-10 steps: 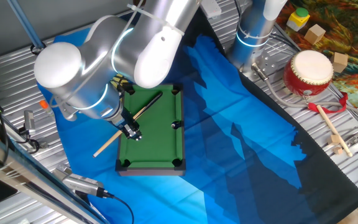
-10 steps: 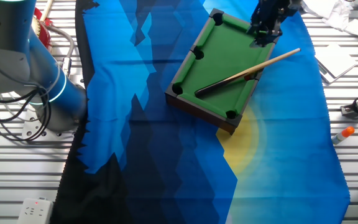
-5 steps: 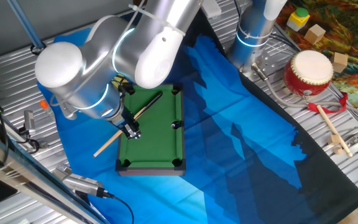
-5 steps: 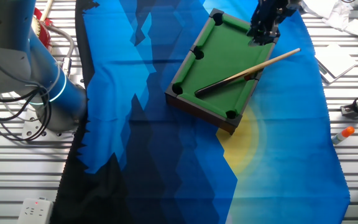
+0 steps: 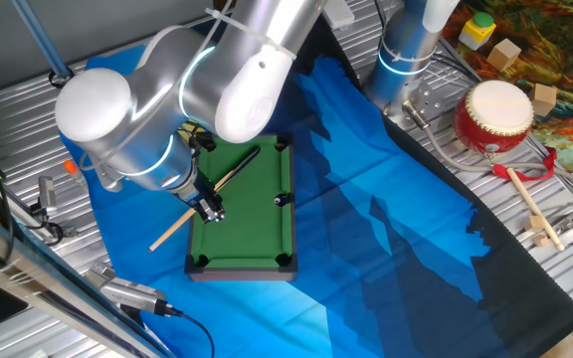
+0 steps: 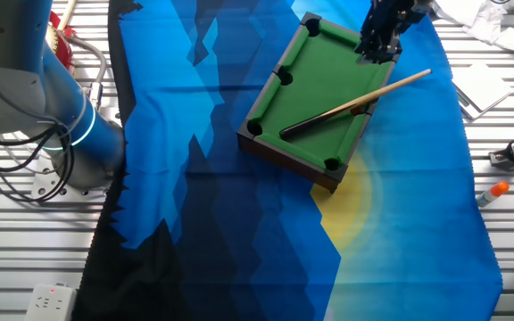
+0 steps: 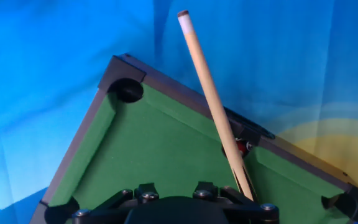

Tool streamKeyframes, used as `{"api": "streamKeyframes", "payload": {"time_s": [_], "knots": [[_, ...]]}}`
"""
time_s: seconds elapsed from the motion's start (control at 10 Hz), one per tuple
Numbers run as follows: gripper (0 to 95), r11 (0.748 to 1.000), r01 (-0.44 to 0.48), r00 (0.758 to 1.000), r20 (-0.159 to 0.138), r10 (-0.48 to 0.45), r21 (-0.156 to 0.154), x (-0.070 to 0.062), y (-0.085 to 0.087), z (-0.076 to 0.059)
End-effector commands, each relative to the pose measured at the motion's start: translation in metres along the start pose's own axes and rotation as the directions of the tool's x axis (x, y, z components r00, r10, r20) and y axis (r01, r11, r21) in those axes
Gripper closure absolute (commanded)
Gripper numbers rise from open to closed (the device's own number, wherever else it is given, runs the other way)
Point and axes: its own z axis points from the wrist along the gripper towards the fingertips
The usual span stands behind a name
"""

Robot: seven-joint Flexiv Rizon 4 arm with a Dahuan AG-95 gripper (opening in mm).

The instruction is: Hit the pool ball

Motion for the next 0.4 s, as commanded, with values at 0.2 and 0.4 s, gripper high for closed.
{"api": "streamKeyframes", "payload": {"time_s": [0.2,0.4], "knots": [[76.0,1.000,-0.006,1.000,0.001,0.006,-0.001,0.0001,0.0001,0.0002],[76.0,1.000,-0.011,1.000,0.001,0.011,-0.001,0.0001,0.0001,0.0002]]}}
